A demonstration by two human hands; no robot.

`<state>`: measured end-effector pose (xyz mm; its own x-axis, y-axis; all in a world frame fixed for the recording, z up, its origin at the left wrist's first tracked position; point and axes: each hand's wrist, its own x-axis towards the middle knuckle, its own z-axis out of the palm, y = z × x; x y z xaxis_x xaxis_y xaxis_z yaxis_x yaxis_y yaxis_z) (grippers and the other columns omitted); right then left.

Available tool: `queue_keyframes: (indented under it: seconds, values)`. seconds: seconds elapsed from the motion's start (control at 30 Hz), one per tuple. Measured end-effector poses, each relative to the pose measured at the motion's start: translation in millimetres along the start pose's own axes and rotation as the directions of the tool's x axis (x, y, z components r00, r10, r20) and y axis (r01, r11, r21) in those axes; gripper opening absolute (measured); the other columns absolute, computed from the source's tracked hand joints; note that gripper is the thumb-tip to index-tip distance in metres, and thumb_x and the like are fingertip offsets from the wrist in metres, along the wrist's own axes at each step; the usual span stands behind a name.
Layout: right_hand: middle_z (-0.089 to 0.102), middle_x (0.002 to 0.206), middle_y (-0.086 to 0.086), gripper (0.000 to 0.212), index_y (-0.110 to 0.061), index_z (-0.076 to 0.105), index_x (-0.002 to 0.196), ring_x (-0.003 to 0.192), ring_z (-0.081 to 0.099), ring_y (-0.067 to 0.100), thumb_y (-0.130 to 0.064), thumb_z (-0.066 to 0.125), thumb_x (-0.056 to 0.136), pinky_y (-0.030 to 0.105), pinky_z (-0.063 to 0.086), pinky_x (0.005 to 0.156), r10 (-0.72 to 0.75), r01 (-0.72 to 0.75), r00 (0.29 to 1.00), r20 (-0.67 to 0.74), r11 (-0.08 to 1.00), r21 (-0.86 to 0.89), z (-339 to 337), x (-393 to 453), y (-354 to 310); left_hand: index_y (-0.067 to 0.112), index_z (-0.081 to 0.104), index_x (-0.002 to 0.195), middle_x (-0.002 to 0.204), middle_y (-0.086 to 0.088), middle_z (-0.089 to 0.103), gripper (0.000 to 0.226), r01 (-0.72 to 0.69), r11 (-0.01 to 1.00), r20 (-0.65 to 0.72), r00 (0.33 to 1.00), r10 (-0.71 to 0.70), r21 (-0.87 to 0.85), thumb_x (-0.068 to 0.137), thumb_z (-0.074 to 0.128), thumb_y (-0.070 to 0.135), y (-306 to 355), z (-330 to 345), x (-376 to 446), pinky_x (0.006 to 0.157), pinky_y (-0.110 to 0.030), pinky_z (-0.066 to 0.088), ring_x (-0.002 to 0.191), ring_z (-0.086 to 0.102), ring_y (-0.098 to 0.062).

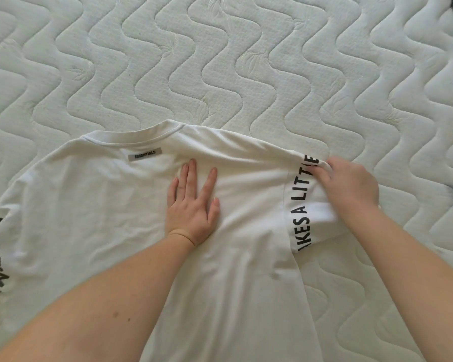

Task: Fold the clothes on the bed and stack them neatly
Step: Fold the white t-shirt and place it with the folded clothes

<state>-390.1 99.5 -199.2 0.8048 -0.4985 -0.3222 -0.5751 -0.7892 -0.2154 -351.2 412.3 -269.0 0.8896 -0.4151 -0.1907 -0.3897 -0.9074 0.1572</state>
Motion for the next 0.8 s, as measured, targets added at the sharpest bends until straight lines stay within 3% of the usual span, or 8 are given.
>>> queue_keyframes:
  seconds: [0.17, 0.3, 0.4, 0.5, 0.6, 0.67, 0.73, 0.8]
  values:
    - [0.054, 0.078, 0.000, 0.046, -0.018, 0.053, 0.080, 0.079, 0.050, 0.025, -0.063, 0.053, 0.088, 0.039, 0.040, 0.069, -0.016, 0.032, 0.982, 0.188, 0.996, -0.087, -11, -8, 19, 0.034, 0.013, 0.156, 0.165, -0.014, 0.007, 0.067, 0.011, 1.000, 0.023, 1.000, -0.010, -0.015, 0.093, 0.026, 0.049, -1, -1, 1, 0.121, -0.043, 0.006, 0.152, 0.005, -0.025]
    - [0.060, 0.075, -0.001, 0.033, -0.020, 0.058, 0.077, 0.071, 0.055, 0.017, -0.045, 0.080, 0.075, 0.033, 0.035, 0.057, 0.027, -0.079, 0.943, 0.333, 0.986, 0.144, -28, -25, 32, 0.037, 0.005, 0.156, 0.166, -0.006, -0.006, 0.070, 0.011, 0.999, 0.131, 0.991, -0.005, -0.047, 0.090, 0.014, 0.059, 2, -17, 1, 0.120, -0.037, -0.007, 0.152, -0.008, -0.018]
    - [0.068, 0.082, -0.004, 0.026, -0.024, 0.066, 0.085, 0.077, 0.064, 0.014, -0.031, 0.086, 0.070, 0.029, 0.041, 0.060, 0.057, -0.181, 0.933, 0.355, 0.927, 0.328, -34, -36, 39, 0.035, 0.036, 0.149, 0.161, -0.006, 0.021, 0.070, 0.072, 0.964, 0.120, 0.992, -0.042, -0.257, 0.088, 0.013, 0.060, -3, -44, 12, 0.114, -0.034, 0.006, 0.149, 0.016, -0.020]
    - [0.074, 0.096, -0.003, 0.042, -0.022, 0.067, 0.106, 0.078, 0.071, 0.009, -0.019, 0.087, 0.069, 0.024, 0.047, 0.064, 0.118, -0.394, 0.893, 0.435, 0.673, 0.626, -33, -44, 43, 0.025, 0.050, 0.138, 0.145, -0.005, 0.042, 0.048, -0.012, 0.968, -0.063, 0.998, -0.003, -0.249, 0.095, 0.042, 0.045, -9, -73, 51, 0.104, -0.040, 0.021, 0.132, 0.040, -0.029]
    - [0.072, 0.113, 0.009, 0.059, -0.015, 0.062, 0.121, 0.089, 0.071, 0.017, -0.016, 0.082, 0.065, 0.029, 0.054, 0.070, 0.106, -0.568, 0.814, 0.571, 0.347, 0.746, -28, -49, 49, 0.030, 0.039, 0.145, 0.152, -0.002, 0.034, 0.052, -0.025, 0.995, 0.037, 0.999, 0.028, -0.101, 0.096, 0.055, 0.035, -8, -94, 107, 0.112, -0.044, 0.014, 0.141, 0.028, -0.025]
    - [0.069, 0.116, 0.010, 0.048, -0.018, 0.065, 0.115, 0.089, 0.069, 0.019, -0.010, 0.081, 0.070, 0.031, 0.055, 0.071, 0.125, -0.556, 0.820, 0.559, 0.405, 0.726, -26, -52, 53, 0.033, 0.051, 0.133, 0.142, -0.002, 0.044, 0.041, -0.007, 1.000, 0.174, 0.985, 0.007, 0.002, 0.093, 0.059, 0.039, -3, -104, 139, 0.110, -0.045, 0.018, 0.134, 0.038, -0.027]
    - [0.068, 0.114, 0.010, 0.037, -0.025, 0.068, 0.101, 0.086, 0.067, 0.020, -0.005, 0.081, 0.072, 0.037, 0.057, 0.076, 0.214, -0.473, 0.877, 0.429, 0.535, 0.700, -26, -51, 57, 0.034, 0.061, 0.114, 0.126, -0.002, 0.053, 0.025, -0.071, 0.987, 0.270, 0.962, 0.029, 0.146, 0.090, 0.062, 0.041, -1, -112, 160, 0.104, -0.046, 0.024, 0.121, 0.049, -0.028]
    - [0.065, 0.108, 0.010, 0.036, -0.029, 0.068, 0.097, 0.088, 0.065, 0.027, -0.007, 0.083, 0.072, 0.046, 0.057, 0.085, 0.262, -0.375, 0.926, 0.271, 0.561, 0.738, -31, -47, 58, 0.031, 0.061, 0.104, 0.116, -0.003, 0.060, 0.013, -0.135, 0.970, 0.286, 0.955, 0.072, 0.204, 0.092, 0.062, 0.036, -2, -116, 170, 0.098, -0.044, 0.027, 0.112, 0.055, -0.028]
